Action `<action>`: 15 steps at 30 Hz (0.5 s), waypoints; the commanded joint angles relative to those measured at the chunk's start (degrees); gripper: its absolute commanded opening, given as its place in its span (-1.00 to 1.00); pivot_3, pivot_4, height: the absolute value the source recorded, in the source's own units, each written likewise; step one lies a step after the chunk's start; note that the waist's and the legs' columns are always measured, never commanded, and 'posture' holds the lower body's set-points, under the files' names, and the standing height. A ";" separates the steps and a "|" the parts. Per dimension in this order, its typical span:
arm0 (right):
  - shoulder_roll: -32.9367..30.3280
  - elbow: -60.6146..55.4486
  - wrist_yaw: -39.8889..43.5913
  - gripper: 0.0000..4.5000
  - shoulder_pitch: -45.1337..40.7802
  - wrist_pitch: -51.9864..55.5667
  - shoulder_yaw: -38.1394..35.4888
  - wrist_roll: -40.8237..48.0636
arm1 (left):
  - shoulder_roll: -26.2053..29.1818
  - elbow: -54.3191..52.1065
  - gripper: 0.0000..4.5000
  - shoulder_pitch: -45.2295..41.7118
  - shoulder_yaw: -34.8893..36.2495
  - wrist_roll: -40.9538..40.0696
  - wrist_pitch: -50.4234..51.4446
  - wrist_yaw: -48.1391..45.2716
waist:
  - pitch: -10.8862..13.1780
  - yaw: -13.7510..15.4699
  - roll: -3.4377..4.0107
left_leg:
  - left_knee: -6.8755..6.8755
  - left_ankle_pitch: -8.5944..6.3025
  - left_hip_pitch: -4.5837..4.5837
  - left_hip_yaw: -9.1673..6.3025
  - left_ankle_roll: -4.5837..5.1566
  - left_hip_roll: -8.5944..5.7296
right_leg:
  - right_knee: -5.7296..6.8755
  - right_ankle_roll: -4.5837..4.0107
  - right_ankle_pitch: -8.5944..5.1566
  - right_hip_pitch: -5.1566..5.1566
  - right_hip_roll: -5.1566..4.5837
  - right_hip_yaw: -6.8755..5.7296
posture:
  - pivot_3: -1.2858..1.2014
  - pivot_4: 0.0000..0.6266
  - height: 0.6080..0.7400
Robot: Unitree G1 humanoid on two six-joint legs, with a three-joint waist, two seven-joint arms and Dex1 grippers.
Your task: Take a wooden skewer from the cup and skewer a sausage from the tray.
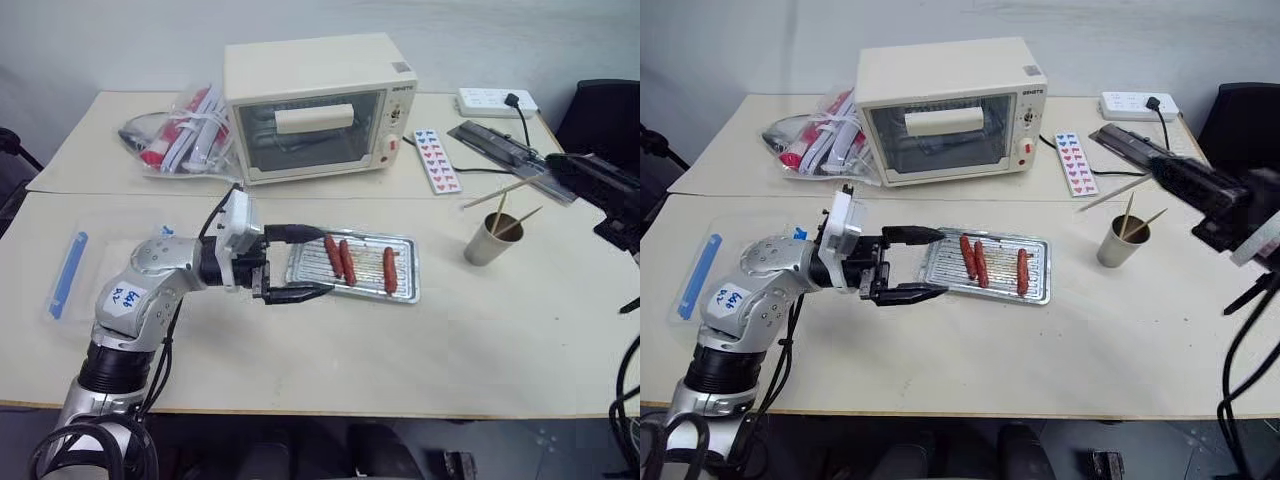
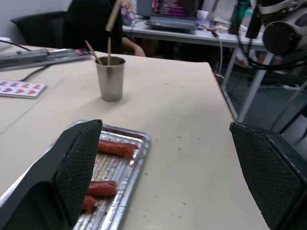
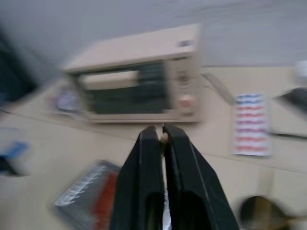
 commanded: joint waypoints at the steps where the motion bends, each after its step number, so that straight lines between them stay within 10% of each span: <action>1: 8.64 -2.20 -3.43 -0.99 -1.91 -5.34 8.34 5.44 | -1.20 -0.50 1.00 -0.95 1.52 0.70 -2.08 2.29 | 0.01 -0.13 -0.11 | 0.01 0.00 0.00 0.01 0.02 0.00 | 0.01 0.02 0.01 0.00 0.00 0.01 | 0.03 -0.52 1.00; 7: 27.52 -6.87 -12.58 -0.99 -3.30 -12.72 19.19 5.44 | -2.80 -2.48 1.00 -0.88 0.68 0.20 -1.47 4.07 | 0.05 0.14 -0.08 | 0.01 0.00 -0.14 -0.05 0.00 0.00 | 0.16 0.04 0.02 -0.16 -0.01 0.00 | 0.03 -0.52 1.00; 15: 31.20 -8.45 -12.36 -0.99 0.01 -12.55 23.94 5.44 | -4.00 -4.48 1.00 0.55 1.86 -0.69 -0.49 7.11 | 0.05 0.14 -0.08 | 0.06 -0.02 -0.26 -0.09 0.04 -0.06 | 0.06 0.09 0.05 -0.18 -0.10 -0.06 | 0.03 -0.52 1.00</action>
